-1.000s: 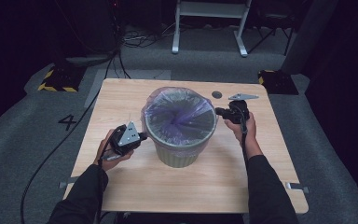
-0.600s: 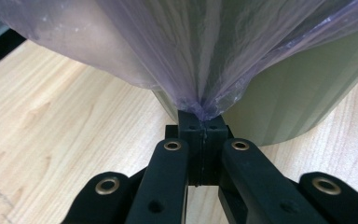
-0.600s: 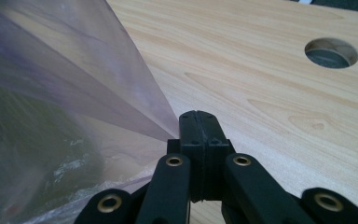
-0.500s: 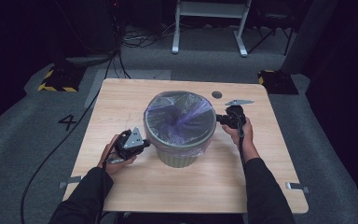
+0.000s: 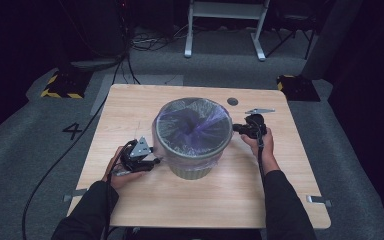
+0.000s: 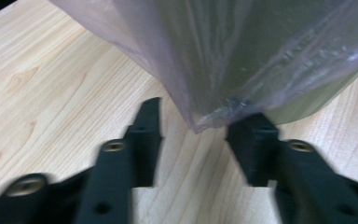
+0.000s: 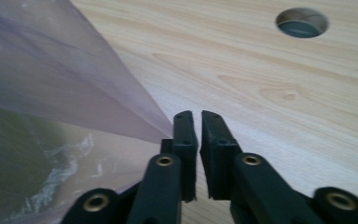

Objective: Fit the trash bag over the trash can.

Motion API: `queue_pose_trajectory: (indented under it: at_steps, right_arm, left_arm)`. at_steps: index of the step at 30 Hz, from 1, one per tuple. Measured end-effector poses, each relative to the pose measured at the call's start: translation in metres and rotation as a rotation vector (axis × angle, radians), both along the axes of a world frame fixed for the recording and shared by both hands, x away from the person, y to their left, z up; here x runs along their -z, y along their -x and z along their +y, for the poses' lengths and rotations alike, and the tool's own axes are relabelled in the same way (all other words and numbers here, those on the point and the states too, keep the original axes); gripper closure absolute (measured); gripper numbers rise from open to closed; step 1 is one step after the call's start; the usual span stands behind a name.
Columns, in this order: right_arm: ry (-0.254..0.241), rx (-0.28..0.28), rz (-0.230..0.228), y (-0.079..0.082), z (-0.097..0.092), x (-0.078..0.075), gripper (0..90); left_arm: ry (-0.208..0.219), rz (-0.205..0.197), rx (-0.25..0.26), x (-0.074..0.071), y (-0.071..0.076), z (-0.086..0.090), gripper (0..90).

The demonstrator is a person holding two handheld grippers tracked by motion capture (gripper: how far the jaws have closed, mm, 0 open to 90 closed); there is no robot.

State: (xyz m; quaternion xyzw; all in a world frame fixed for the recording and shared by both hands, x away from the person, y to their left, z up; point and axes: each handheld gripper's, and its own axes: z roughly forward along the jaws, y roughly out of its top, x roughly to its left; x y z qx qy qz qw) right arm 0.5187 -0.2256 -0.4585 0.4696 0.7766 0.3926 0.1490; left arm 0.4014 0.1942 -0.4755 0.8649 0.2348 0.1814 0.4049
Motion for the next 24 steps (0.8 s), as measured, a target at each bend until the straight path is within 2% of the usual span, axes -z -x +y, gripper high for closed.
queue_pose_trajectory:
  at_steps: [2, 4, 5, 8, 11, 14, 18, 22, 24]
  right_arm:
    - [-0.008, 0.012, -0.014, 0.001, -0.004, -0.004, 79.2]
    - [-0.038, 0.023, -0.035, 0.003, -0.008, -0.011, 73.2]
    - [-0.043, 0.025, -0.045, 0.004, -0.01, -0.013, 71.2]
    - [-0.066, 0.03, -0.078, 0.008, -0.016, -0.023, 62.7]
    - [-0.085, 0.023, -0.097, 0.013, -0.022, -0.034, 53.3]
    - [-0.11, 0.029, -0.129, 0.018, -0.029, -0.046, 49.3]
    - [-0.143, 0.018, -0.183, 0.027, -0.034, -0.063, 43.5]
    - [-0.15, -0.041, -0.206, 0.036, -0.033, -0.079, 35.9]
    - [-0.151, -0.083, -0.215, 0.041, -0.032, -0.087, 35.6]
  left_arm:
    - [0.014, 0.036, -0.016, -0.002, 0.001, 0.003, 32.8]
    - [0.036, 0.075, -0.023, -0.003, 0.003, 0.008, 19.3]
    - [0.055, 0.086, -0.022, -0.004, 0.005, 0.011, 15.6]
    - [0.075, 0.067, -0.05, -0.006, 0.014, 0.017, 15.5]
    - [0.062, 0.037, -0.063, -0.008, 0.023, 0.021, 15.3]
    - [0.047, 0.033, -0.083, -0.007, 0.029, 0.024, 15.4]
    - [0.026, 0.053, -0.099, -0.002, 0.033, 0.028, 15.5]
    - [0.014, 0.075, -0.115, 0.004, 0.035, 0.03, 15.6]
    - [0.014, 0.09, -0.118, 0.007, 0.037, 0.03, 15.7]
